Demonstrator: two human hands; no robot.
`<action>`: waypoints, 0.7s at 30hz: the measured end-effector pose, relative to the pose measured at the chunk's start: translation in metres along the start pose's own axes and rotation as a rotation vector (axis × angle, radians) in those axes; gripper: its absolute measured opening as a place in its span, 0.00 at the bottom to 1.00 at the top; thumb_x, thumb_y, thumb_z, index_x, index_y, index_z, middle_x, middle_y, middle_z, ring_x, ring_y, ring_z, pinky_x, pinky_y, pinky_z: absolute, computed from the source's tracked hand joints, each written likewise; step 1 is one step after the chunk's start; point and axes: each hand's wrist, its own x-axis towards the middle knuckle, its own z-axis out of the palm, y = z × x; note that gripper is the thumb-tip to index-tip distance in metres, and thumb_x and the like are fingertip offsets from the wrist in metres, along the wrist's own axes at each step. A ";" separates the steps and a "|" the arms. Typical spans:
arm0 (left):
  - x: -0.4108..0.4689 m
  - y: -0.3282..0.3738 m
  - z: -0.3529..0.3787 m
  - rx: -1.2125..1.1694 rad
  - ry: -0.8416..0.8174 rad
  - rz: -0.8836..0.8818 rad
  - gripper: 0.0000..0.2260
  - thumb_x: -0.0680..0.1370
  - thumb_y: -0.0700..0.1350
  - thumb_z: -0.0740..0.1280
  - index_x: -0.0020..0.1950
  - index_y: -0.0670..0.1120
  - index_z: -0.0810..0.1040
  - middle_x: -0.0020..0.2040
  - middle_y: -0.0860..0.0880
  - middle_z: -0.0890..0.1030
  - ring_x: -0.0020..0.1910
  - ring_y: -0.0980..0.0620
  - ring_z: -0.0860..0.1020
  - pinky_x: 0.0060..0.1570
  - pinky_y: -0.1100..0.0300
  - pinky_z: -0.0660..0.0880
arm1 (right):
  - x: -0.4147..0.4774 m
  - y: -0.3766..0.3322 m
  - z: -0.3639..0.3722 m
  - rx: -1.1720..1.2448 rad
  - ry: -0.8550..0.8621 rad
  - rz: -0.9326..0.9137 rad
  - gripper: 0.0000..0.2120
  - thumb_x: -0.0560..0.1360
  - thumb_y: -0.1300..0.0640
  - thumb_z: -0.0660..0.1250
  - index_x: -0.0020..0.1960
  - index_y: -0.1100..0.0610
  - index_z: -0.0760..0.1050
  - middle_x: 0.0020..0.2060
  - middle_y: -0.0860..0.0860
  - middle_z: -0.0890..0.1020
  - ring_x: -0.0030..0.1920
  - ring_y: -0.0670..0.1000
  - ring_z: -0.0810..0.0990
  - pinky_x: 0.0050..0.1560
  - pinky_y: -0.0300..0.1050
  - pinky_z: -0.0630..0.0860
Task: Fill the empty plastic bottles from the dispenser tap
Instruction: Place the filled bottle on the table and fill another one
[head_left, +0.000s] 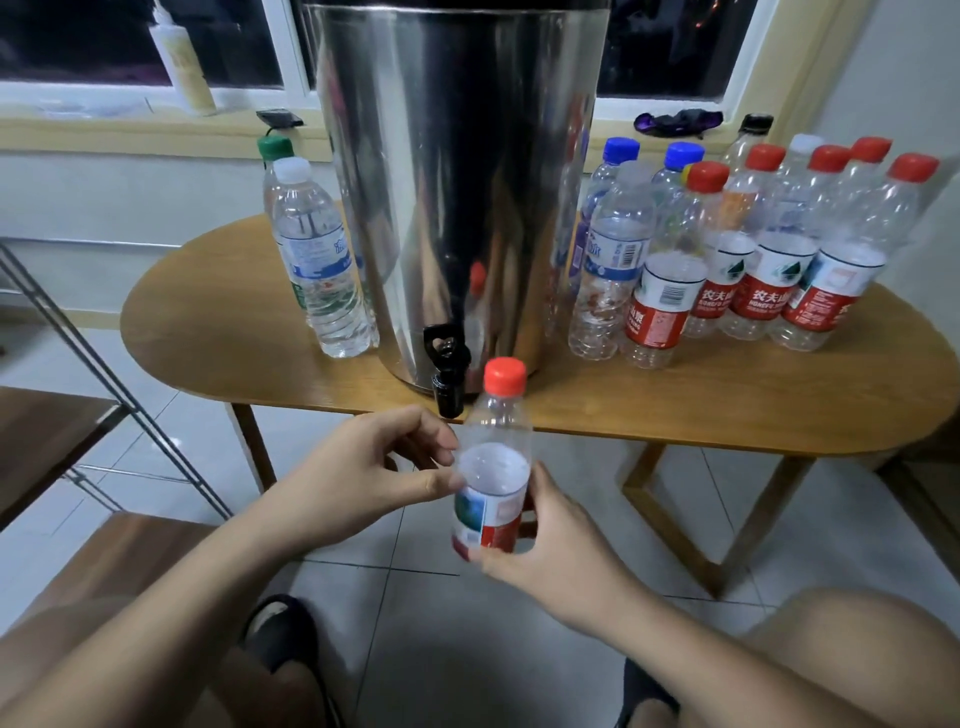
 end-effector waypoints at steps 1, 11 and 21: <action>-0.001 0.001 -0.002 -0.011 -0.002 0.003 0.14 0.74 0.54 0.81 0.56 0.52 0.84 0.52 0.53 0.87 0.52 0.51 0.85 0.47 0.58 0.78 | 0.000 0.002 0.004 -0.021 -0.039 0.019 0.32 0.69 0.42 0.84 0.66 0.36 0.70 0.58 0.34 0.83 0.58 0.35 0.82 0.55 0.36 0.82; -0.009 0.010 -0.011 -0.056 0.031 0.064 0.12 0.77 0.53 0.78 0.60 0.54 0.86 0.55 0.52 0.87 0.55 0.52 0.84 0.50 0.60 0.77 | 0.002 0.016 0.017 -0.251 -0.193 0.052 0.29 0.67 0.41 0.81 0.61 0.39 0.68 0.56 0.39 0.81 0.56 0.44 0.83 0.56 0.50 0.84; -0.009 0.003 -0.007 0.007 -0.104 0.096 0.15 0.80 0.44 0.78 0.65 0.57 0.86 0.61 0.59 0.86 0.59 0.55 0.85 0.54 0.63 0.81 | 0.001 -0.003 0.001 -0.088 -0.120 -0.034 0.32 0.72 0.41 0.80 0.71 0.35 0.69 0.63 0.34 0.81 0.67 0.37 0.77 0.68 0.47 0.78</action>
